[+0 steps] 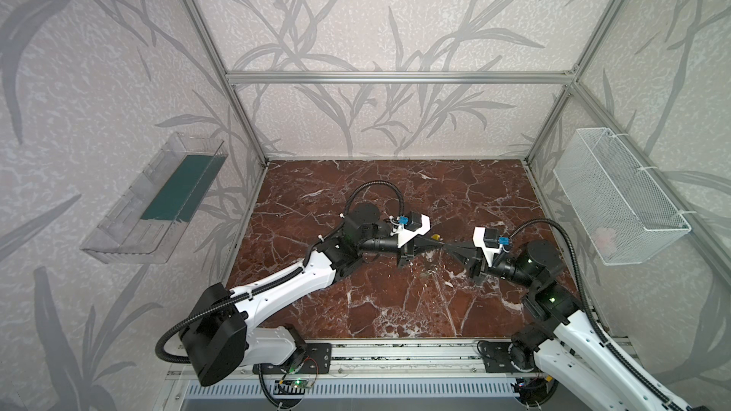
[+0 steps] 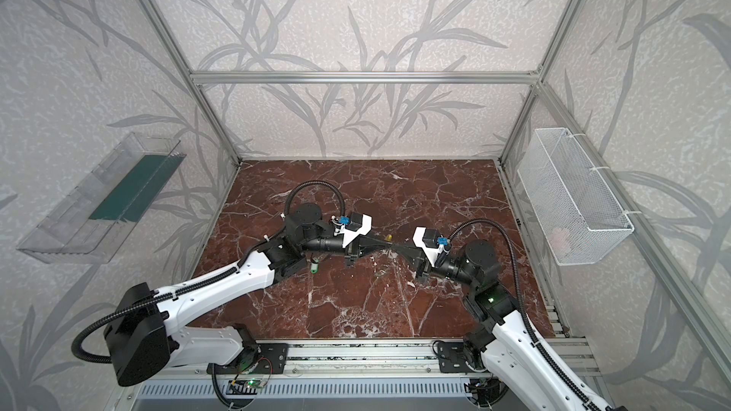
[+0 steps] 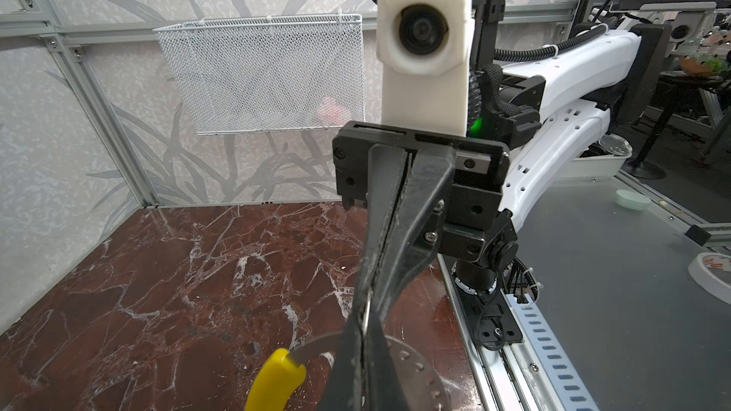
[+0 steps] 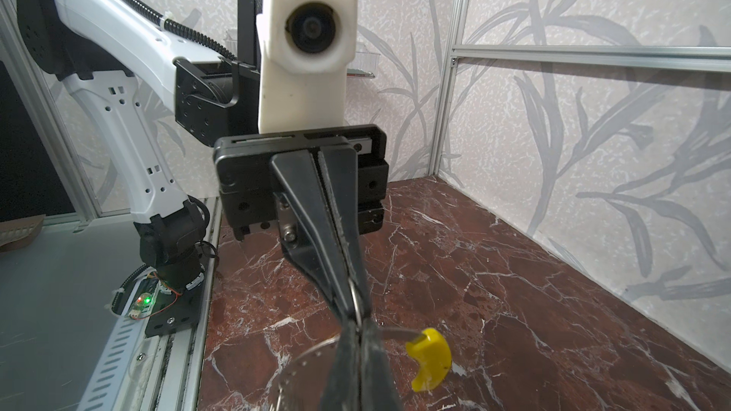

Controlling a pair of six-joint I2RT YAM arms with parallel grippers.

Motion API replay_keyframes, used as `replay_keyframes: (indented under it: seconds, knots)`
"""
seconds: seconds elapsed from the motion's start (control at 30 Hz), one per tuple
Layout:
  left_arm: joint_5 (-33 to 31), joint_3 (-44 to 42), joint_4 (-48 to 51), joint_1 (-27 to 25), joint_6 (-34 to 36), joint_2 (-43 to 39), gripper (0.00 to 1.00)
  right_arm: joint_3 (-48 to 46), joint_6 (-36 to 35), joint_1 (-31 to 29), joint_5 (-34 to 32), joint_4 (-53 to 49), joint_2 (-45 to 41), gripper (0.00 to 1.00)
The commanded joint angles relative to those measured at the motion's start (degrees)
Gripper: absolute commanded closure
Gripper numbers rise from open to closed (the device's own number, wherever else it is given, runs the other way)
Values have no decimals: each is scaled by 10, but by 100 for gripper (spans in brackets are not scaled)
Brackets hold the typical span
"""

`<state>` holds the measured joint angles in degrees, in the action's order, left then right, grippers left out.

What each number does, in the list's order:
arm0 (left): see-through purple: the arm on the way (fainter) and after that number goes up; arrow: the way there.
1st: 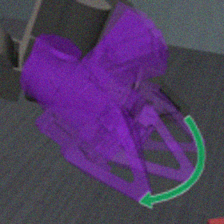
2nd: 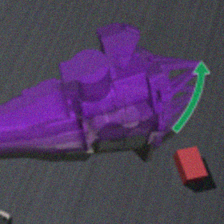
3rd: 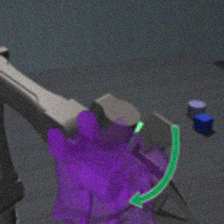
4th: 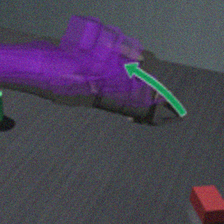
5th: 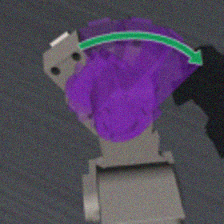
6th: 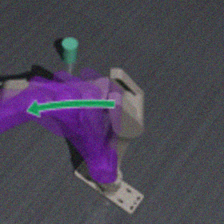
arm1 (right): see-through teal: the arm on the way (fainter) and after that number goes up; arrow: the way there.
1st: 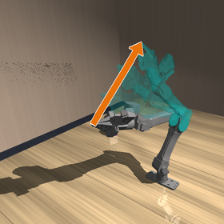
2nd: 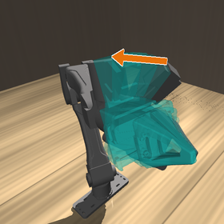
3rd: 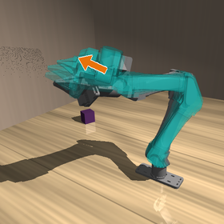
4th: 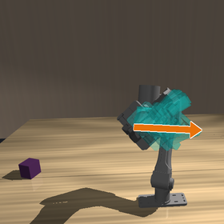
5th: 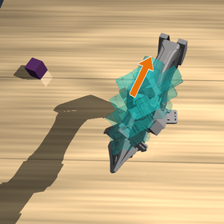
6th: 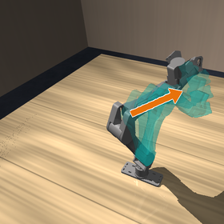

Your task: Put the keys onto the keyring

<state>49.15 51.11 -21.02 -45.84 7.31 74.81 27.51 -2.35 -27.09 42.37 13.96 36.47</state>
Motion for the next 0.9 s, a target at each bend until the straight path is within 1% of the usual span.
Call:
replay_keyframes:
  seconds: [0.0,0.03,0.13,0.23,0.33,0.43,0.57,0.77,0.87]
  knots:
    - [-1,36,43,-5,32,0,100,33,-26,-1,17,-41,3,100]
    - [-13,42,75,-5,56,-4,97,40,-37,-1,14,-63,4,100]
    - [-56,69,174,-6,130,-17,83,68,-75,-1,5,-140,13,100]
    - [-92,92,237,-7,184,-25,78,89,-97,-1,2,-191,30,100]
    - [-125,115,290,-15,228,-24,77,101,-104,-1,8,-211,45,100]
    - [-145,135,322,-19,245,-22,76,110,-106,-1,9,-221,56,100]
    - [-158,155,365,-26,276,-18,76,114,-107,-1,12,-226,63,100]
    - [-156,176,411,-33,293,-10,76,117,-103,-1,16,-227,67,100]
    - [-166,183,429,-40,307,-2,76,119,-104,-1,19,-227,70,100]
